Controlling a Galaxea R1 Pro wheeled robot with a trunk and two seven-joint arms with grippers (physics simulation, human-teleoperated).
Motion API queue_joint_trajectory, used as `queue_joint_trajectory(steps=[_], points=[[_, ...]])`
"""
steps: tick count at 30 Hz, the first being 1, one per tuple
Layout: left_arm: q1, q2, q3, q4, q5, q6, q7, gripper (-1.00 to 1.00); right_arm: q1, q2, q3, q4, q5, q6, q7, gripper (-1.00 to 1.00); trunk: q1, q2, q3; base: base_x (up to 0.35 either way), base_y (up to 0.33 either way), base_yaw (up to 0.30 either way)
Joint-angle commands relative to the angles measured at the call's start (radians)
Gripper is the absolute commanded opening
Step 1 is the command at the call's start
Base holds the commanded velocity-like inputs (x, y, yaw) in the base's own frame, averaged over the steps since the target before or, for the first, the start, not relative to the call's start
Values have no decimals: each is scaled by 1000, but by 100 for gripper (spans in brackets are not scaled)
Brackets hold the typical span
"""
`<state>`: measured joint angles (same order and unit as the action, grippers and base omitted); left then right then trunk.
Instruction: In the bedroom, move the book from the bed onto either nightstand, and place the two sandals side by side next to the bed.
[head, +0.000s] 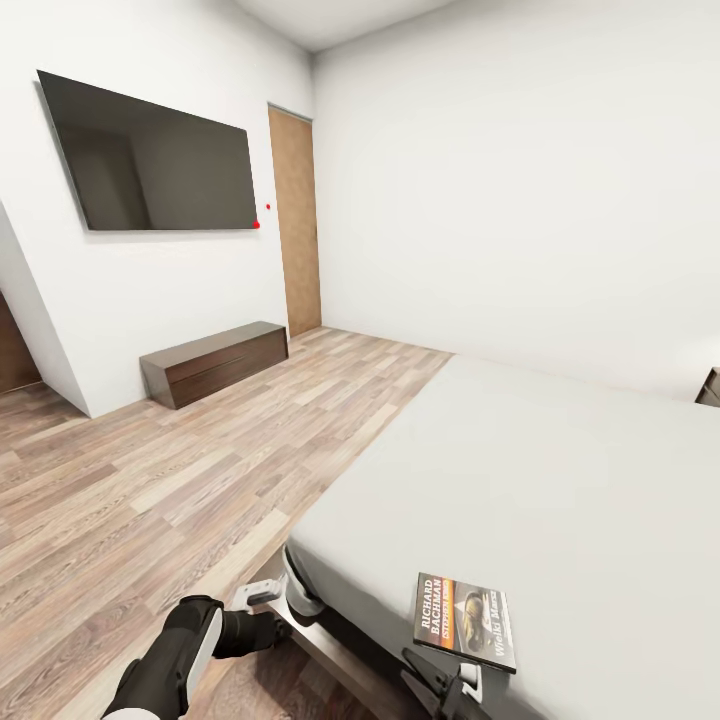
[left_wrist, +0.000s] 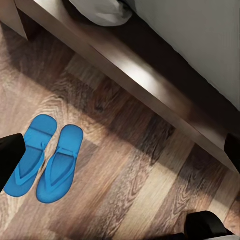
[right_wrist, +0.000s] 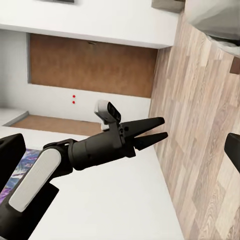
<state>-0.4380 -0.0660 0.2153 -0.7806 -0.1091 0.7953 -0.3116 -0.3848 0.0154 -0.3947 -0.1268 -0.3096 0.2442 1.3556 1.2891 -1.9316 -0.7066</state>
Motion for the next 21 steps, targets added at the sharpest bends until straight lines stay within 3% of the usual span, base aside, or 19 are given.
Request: queue_joint_trajectory(steps=[1, 12, 17, 21], points=[[-1, -1, 6, -1, -11, 4, -9, 100, 0, 0, 5, 0, -9, 10, 2, 100, 0, 0, -1, 0, 0, 0], [-1, -1, 6, -1, -11, 4, -9, 100, 0, 0, 1, 1, -9, 10, 2, 100, 0, 0, -1, 0, 0, 0], [-1, -1, 6, -1, -11, 4, -9, 100, 0, 0, -16, 0, -10, 10, 3, 100, 0, 0, -1, 0, 0, 0], [-1, -1, 6, 0, -11, 4, -9, 100, 0, -1, -57, 0, -12, 10, 3, 100, 0, 0, -1, 0, 0, 0]])
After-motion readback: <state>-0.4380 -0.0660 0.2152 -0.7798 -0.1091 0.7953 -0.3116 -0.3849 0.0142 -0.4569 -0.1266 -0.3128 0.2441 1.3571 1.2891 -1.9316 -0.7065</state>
